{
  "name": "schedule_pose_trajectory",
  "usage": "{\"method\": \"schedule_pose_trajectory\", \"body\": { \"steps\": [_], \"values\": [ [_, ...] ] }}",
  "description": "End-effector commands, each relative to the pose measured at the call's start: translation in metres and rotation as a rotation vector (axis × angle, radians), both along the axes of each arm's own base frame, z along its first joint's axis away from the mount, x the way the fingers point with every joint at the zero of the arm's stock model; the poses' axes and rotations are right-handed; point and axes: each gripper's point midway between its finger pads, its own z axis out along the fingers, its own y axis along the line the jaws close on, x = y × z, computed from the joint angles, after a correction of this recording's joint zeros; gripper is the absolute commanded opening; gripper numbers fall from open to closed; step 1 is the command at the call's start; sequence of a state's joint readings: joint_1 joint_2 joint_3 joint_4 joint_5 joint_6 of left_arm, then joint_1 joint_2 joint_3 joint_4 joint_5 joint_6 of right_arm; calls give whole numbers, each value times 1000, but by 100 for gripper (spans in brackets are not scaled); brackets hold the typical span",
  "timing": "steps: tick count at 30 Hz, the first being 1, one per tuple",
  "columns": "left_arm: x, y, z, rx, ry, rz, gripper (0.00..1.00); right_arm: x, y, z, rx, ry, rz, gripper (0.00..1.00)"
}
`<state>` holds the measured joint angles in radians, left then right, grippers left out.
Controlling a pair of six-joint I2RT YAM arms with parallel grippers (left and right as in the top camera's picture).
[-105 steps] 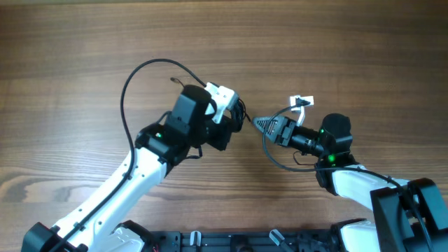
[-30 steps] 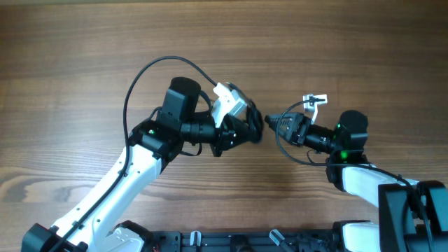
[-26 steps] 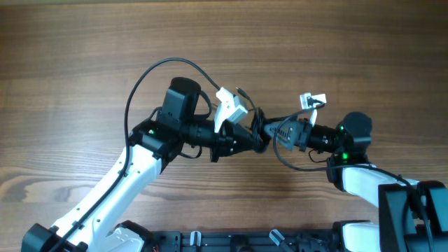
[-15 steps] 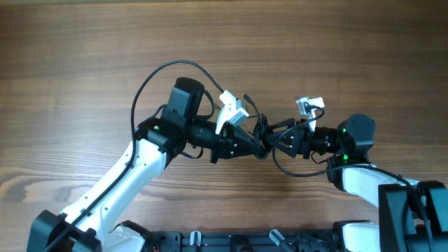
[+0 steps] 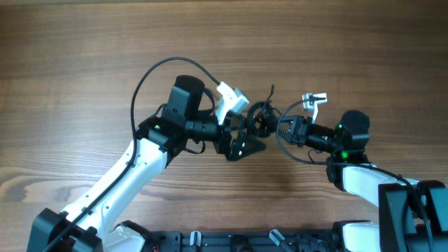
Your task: Untangle cables
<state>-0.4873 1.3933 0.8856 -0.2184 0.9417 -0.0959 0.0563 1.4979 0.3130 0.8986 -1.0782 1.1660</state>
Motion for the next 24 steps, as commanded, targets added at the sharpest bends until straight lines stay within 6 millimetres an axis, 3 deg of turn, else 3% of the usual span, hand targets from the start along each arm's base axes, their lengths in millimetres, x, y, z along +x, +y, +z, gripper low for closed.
{"method": "schedule_pose_trajectory", "body": {
  "steps": [1,6,8,12,15,17,18,19,21,24],
  "values": [
    [54,29,-32,144,309,524,100,18,-12,-14,37,214,-167,4],
    [55,24,-36,121,449,612,100,18,-11,-14,80,293,-177,4],
    [55,20,-46,142,507,676,100,18,-11,-14,79,292,-177,4],
    [58,11,-61,185,482,758,96,15,-6,-13,77,291,-157,4],
    [61,7,-60,178,446,772,65,14,-4,-13,48,235,-139,4],
    [66,4,-53,149,428,769,35,14,-4,-14,13,170,-127,4],
    [67,2,-51,135,425,770,27,14,-4,-14,5,155,-124,4],
    [69,1,-49,122,425,773,25,14,-4,-14,3,151,-123,4],
    [70,1,-47,105,451,788,7,14,-4,-13,-12,119,-118,4],
    [70,1,-47,107,448,787,4,12,-3,-13,-41,54,-92,4]
  ]
}}
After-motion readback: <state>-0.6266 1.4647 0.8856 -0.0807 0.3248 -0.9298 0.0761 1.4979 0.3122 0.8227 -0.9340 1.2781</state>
